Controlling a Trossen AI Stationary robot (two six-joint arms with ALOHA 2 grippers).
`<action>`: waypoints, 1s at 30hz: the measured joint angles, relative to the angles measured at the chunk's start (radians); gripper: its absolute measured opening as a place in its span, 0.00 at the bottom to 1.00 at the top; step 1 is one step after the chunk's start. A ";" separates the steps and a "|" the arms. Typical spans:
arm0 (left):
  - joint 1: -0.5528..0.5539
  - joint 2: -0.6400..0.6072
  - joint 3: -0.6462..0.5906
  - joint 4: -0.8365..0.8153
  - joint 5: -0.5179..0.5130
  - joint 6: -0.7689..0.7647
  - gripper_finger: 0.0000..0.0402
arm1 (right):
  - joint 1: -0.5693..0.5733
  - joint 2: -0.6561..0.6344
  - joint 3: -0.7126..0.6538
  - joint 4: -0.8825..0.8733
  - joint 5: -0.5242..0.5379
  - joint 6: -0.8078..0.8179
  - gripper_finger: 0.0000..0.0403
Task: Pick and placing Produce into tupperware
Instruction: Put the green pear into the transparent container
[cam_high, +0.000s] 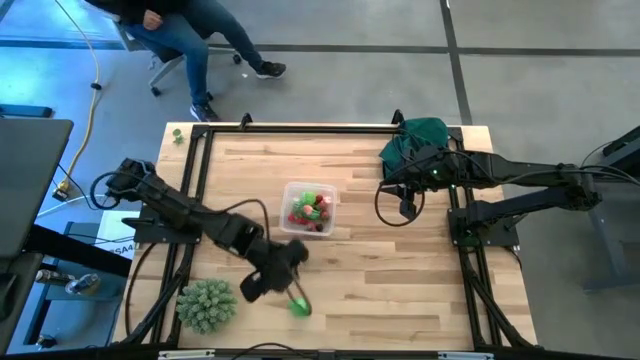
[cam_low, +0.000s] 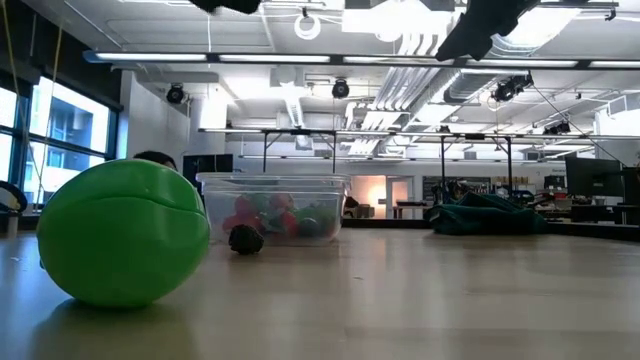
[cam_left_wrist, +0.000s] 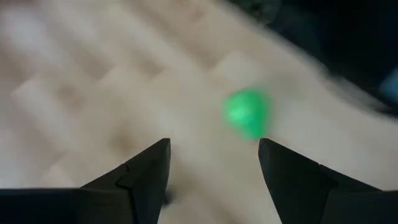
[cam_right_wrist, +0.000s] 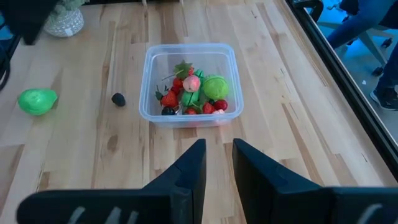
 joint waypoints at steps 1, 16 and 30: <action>-0.015 -0.001 -0.027 0.043 0.040 -0.003 0.58 | 0.000 0.000 0.000 -0.001 0.000 0.000 0.17; -0.065 0.078 -0.113 0.329 0.071 0.092 0.58 | 0.000 0.000 0.000 -0.001 0.000 0.000 0.17; -0.064 0.148 -0.107 0.426 0.063 0.094 0.58 | 0.000 0.000 0.000 -0.001 0.000 0.000 0.17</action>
